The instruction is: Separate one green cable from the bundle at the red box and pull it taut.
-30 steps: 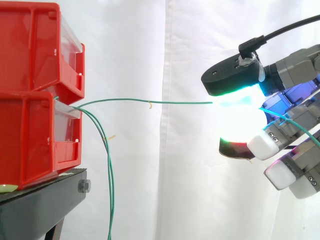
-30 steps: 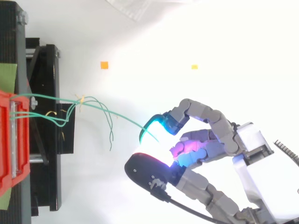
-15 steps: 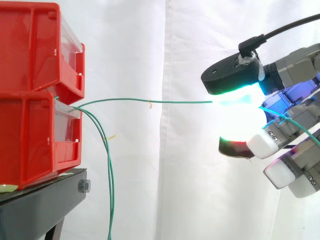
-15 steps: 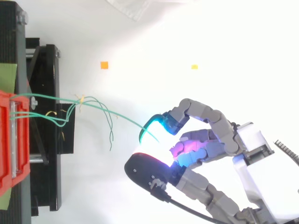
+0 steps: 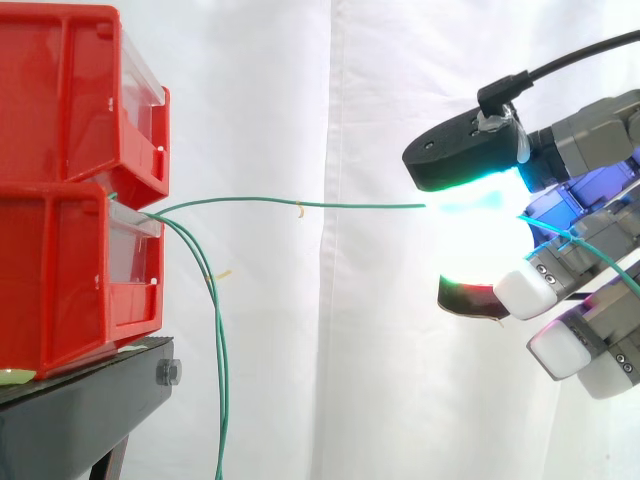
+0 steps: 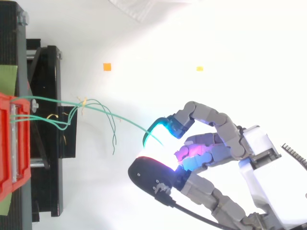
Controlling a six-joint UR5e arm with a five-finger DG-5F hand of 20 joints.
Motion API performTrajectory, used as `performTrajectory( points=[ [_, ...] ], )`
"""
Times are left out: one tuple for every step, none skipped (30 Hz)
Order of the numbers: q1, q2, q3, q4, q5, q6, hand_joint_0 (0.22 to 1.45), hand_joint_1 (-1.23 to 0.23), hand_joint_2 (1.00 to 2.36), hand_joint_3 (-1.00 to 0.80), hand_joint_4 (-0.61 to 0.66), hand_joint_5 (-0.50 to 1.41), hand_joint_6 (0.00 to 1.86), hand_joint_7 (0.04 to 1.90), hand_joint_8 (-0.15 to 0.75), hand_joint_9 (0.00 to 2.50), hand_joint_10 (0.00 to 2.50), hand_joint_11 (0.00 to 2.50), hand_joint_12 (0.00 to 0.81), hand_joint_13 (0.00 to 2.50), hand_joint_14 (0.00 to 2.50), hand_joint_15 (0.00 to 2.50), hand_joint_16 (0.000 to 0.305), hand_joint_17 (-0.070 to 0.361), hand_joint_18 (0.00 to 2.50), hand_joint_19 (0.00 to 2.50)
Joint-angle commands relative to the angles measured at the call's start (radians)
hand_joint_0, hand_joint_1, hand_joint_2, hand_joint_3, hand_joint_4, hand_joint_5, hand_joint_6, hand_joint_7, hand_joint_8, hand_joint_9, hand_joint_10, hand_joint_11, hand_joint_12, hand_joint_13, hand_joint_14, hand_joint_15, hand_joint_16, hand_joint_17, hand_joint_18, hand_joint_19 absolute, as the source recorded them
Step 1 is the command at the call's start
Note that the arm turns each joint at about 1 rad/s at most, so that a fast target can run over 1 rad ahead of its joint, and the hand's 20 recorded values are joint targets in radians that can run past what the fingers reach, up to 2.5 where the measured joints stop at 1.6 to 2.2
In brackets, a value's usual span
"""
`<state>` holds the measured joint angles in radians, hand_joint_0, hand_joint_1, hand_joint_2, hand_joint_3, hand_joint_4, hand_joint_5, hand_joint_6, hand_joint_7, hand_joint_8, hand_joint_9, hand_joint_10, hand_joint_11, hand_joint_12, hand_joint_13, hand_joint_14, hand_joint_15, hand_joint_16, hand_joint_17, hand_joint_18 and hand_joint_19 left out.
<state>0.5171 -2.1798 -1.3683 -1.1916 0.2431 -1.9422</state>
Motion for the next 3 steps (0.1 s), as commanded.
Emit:
performTrajectory(
  points=[
    [0.000, 0.000, 0.000, -0.003, 0.001, 0.005, 0.66, -0.71, 1.01, -0.21, 0.00, 0.06, 0.71, 1.27, 0.220, 1.42, 0.00, 0.06, 0.264, 1.06, 0.03, 0.71, 0.031, 0.069, 0.67, 0.62],
    [0.000, 0.000, 0.000, -0.003, 0.001, 0.005, 0.66, -0.71, 1.01, -0.21, 0.00, 0.06, 0.71, 1.26, 0.221, 1.42, 0.00, 0.06, 0.265, 1.06, 0.02, 0.70, 0.031, 0.070, 0.67, 0.62],
    [0.000, -0.001, 0.000, -0.003, -0.001, 0.005, 0.66, -0.71, 1.01, -0.21, 0.00, 0.06, 0.71, 1.26, 0.220, 1.42, 0.00, 0.06, 0.262, 1.06, 0.03, 0.71, 0.031, 0.069, 0.67, 0.62]
  ],
)
